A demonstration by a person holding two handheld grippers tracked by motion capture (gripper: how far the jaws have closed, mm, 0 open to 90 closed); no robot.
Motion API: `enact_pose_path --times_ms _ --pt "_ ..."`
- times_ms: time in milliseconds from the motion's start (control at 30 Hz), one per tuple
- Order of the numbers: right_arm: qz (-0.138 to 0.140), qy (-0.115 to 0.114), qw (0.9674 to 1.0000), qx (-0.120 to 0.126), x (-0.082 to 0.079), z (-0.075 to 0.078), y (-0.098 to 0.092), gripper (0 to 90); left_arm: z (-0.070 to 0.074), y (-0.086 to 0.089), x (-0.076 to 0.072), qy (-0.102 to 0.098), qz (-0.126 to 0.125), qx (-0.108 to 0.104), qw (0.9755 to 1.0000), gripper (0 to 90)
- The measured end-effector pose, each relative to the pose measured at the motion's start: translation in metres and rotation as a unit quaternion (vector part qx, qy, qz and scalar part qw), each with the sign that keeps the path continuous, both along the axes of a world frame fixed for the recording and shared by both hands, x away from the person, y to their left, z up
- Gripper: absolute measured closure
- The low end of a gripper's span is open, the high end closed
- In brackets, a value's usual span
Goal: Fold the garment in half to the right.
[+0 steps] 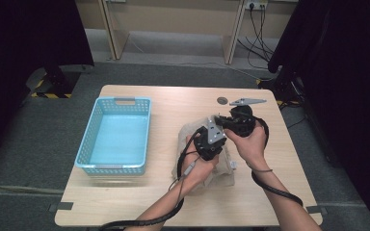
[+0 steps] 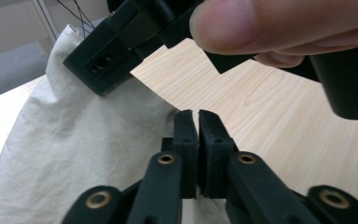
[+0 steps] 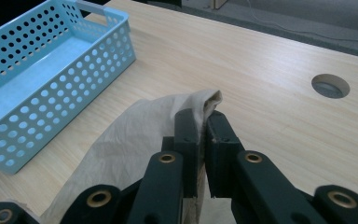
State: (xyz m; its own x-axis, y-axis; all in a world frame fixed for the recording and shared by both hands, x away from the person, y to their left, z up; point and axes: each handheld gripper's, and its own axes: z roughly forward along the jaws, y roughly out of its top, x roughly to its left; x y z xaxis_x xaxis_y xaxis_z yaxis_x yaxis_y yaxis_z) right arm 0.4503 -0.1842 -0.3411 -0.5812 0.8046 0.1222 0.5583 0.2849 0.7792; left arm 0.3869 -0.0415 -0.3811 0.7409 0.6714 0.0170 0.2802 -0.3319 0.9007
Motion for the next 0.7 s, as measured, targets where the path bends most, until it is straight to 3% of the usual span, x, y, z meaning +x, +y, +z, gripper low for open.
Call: enact_pose_path --times_ms 167,367,700 --pt "-0.006 0.005 1.0 0.002 0.002 -0.003 -0.004 85.7 0.008 0.004 -0.007 -0.005 0.0 -0.012 0.9999 72.7" --pt "-0.01 0.011 0.9998 0.01 0.004 -0.004 -0.009 85.8 0.019 0.017 -0.016 -0.019 0.001 -0.021 0.9996 68.9" --pt "-0.018 0.026 0.9993 0.019 0.011 -0.013 -0.017 85.8 0.008 0.05 -0.016 -0.005 0.028 -0.025 0.9993 65.5"
